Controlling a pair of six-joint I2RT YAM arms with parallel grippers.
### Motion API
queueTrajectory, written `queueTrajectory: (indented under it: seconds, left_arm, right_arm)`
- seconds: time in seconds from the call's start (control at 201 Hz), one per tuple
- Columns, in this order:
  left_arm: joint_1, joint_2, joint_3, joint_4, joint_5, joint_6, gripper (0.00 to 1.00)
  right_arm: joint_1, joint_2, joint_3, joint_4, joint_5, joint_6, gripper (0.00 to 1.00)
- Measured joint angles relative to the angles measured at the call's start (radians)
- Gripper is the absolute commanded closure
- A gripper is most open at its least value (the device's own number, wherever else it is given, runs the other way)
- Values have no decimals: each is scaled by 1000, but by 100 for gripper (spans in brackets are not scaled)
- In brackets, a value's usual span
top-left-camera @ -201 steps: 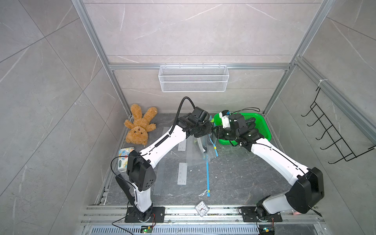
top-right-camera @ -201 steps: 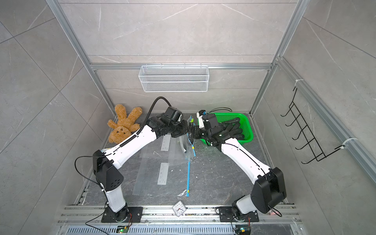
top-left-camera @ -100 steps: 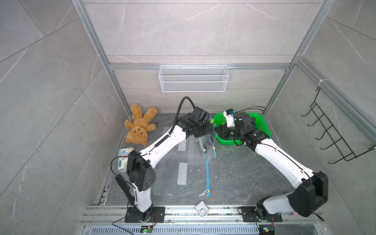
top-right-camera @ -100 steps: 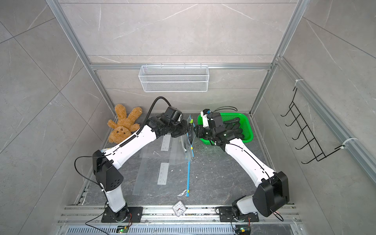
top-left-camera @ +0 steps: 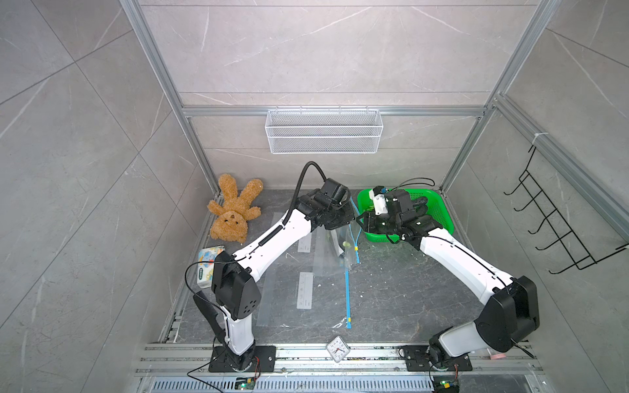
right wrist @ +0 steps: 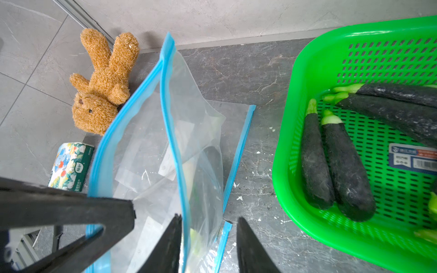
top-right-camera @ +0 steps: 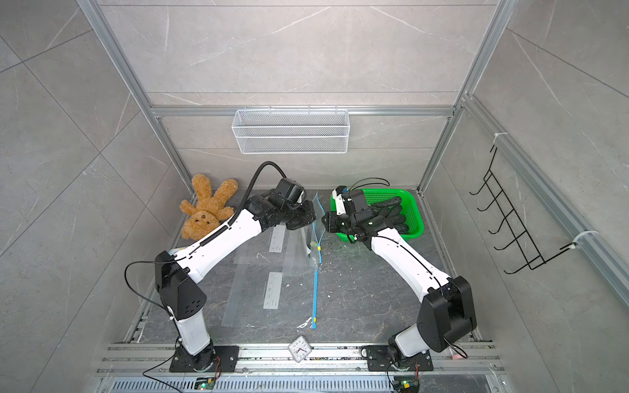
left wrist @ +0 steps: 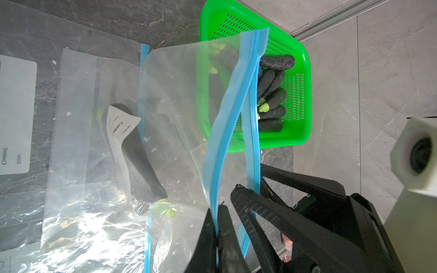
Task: Place the eggplant in a zip-top bag and seal the zipper
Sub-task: Place the eggplant in the zipper food storage bag, then pick up the eggplant from the basket.
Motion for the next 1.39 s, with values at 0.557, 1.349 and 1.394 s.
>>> queueTrajectory:
  seconds: [0.557,1.349,1.394]
  left_arm:
    - [16,-19,-19,-5,-7,7,100]
    - [34,-27,-32,-5,31,30,100]
    - [36,-27,-32,-3,34,30,100]
  right_arm:
    - [-433,-5,34,-61,-92,79,24]
    - [-568,574,396,-200,115,99,29]
    - [-568,595,404,-204,115,105,30]
